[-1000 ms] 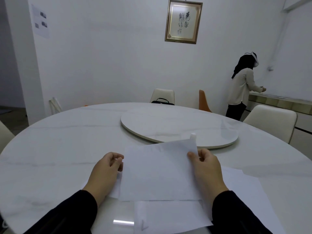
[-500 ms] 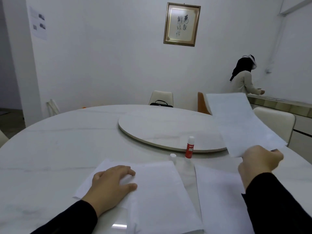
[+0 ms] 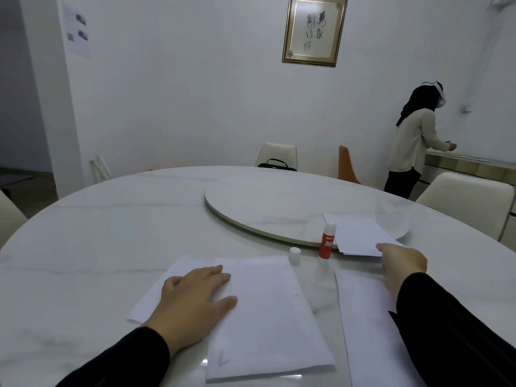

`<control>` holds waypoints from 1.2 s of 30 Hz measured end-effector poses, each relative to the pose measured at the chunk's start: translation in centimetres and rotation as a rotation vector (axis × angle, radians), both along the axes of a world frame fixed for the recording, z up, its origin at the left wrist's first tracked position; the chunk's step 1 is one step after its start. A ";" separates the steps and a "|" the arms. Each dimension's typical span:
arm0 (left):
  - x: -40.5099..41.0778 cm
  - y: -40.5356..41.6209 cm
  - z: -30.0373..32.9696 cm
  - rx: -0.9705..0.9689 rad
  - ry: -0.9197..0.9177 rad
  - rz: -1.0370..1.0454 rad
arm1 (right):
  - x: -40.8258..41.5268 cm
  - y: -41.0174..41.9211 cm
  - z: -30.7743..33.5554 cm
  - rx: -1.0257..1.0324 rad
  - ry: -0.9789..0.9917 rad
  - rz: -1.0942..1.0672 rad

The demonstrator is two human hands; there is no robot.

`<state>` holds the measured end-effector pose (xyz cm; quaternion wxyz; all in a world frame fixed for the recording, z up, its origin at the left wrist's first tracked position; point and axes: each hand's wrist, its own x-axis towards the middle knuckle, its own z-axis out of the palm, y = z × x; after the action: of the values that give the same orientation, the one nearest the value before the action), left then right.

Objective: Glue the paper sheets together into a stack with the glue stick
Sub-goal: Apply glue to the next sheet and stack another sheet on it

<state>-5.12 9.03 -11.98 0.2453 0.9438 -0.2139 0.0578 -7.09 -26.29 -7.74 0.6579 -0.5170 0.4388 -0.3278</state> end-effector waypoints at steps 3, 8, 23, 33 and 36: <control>0.2 -0.1 -0.1 0.025 -0.026 0.017 | -0.5 1.9 0.5 -0.235 0.270 -0.051; 0.4 -0.1 -0.2 -0.002 -0.057 0.025 | 0.8 5.3 -0.4 -0.483 0.318 0.297; 0.3 -0.2 0.4 0.024 -0.023 0.041 | 2.0 6.7 -1.2 -0.765 0.118 0.252; 1.4 -3.5 5.0 0.074 -0.041 -0.056 | -1.5 10.1 3.7 -0.649 -0.203 0.484; 0.6 -6.6 3.5 0.078 -0.017 -0.187 | -0.9 12.3 1.6 -0.669 -0.199 0.553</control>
<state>-4.55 2.45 -8.53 0.2109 0.9280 -0.3052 0.0343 -7.97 -13.98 -6.15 0.5564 -0.7651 0.0884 -0.3116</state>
